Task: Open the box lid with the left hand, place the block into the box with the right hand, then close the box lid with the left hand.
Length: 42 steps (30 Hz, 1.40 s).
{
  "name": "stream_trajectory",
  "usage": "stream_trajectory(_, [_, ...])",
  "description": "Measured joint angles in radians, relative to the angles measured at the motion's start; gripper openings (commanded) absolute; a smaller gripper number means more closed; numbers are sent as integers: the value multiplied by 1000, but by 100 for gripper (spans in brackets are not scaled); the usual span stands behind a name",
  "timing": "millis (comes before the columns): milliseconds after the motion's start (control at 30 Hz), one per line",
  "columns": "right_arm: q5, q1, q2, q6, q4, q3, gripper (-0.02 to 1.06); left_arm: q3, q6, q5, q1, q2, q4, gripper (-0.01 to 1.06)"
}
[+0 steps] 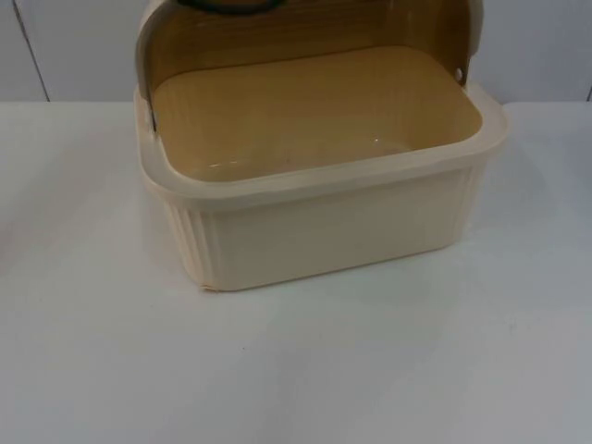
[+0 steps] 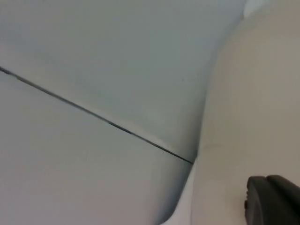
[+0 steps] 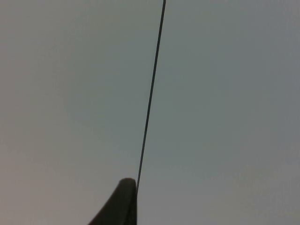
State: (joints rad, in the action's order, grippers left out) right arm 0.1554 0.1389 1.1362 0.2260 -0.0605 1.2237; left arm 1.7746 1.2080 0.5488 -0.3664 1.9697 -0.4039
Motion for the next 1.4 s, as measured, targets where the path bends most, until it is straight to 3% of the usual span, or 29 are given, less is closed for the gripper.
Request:
stream_trajectory(433, [0,0,0,0,0,0,105,0,-7,14,-15,6,-3,0])
stream_trajectory(700, [0,0,0,0,0,0,105,0,-118,17,-70,17,125,0])
stream_trajectory(1100, [0,-49,0,0,23,0,105,3,-176,44,-75,23,165,0])
stream_trajectory(1400, [0,-49,0,0,26,0,105,-16,-394,30,-138,18,404,0])
